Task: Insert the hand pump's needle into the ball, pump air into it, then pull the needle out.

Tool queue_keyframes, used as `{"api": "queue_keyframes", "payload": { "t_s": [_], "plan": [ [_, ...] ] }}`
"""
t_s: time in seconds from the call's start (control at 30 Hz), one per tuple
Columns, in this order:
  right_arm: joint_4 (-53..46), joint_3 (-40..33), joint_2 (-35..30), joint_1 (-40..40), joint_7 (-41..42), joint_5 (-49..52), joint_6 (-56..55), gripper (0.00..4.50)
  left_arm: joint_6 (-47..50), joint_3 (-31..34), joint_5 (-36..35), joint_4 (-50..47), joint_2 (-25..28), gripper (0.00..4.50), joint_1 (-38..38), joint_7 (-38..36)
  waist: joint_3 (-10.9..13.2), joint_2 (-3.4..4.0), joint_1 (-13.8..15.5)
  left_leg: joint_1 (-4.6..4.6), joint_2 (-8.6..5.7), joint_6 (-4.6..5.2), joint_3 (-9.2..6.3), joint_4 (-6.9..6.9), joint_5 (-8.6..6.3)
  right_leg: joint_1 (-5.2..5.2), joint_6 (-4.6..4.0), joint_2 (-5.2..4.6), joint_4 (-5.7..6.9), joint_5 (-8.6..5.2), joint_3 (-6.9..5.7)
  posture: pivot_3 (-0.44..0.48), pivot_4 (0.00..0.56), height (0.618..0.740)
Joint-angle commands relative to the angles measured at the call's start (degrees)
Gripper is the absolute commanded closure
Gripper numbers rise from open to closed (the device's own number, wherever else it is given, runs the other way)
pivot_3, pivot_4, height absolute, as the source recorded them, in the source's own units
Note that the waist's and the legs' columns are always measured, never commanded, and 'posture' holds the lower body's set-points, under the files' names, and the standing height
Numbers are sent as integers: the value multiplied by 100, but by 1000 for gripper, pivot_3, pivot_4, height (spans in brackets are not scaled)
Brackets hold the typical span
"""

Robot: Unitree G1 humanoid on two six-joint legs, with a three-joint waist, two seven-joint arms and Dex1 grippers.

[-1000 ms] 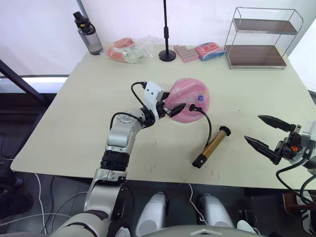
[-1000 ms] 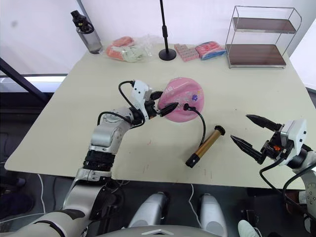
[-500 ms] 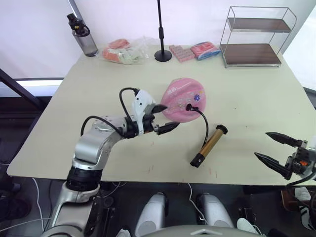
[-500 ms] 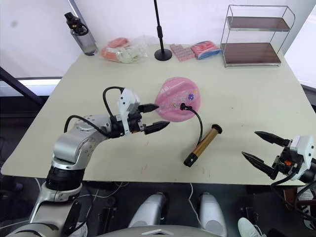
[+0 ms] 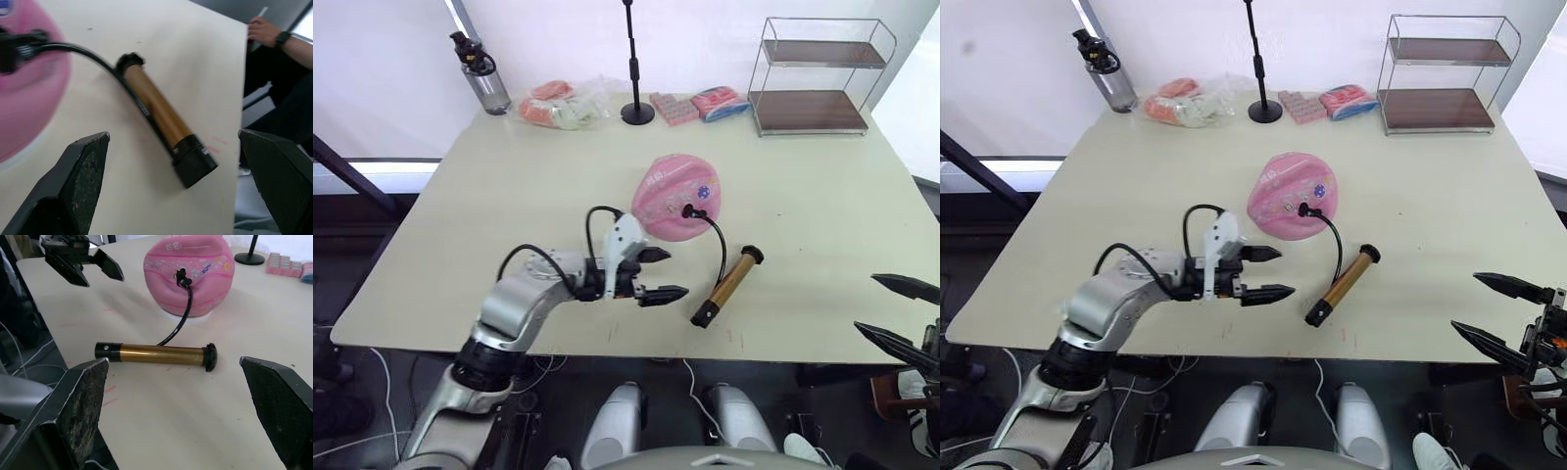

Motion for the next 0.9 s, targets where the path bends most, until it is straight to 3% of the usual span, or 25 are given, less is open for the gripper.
{"api": "queue_keyframes", "payload": {
  "t_s": [0.03,0.3,0.6,0.9],
  "plan": [
    [-277,-233,-41,69,-50,139,40,0,5,-336,208,217,-183,31,-278,110,0,0,1,0,0,0,1,0,0,0,0,0,0,0,0,0,150,731],
    [-609,-119,98,240,-253,46,1,0,313,-1303,925,1033,-960,31,-1051,569,2,-3,39,-5,-10,6,7,3,-3,-3,24,2,-1,12,3,0,150,731],
    [-905,-118,175,339,-487,64,30,0,657,-2186,1549,1604,-1159,31,-1216,691,2,-4,58,-2,-7,9,11,3,-5,-3,25,3,0,12,6,0,150,731],
    [-927,-109,249,386,-530,49,-38,0,539,-2294,1929,1870,-1382,31,-1092,1048,1,-3,71,0,0,9,14,6,-5,-2,24,4,0,13,11,0,150,731]
  ]
}}
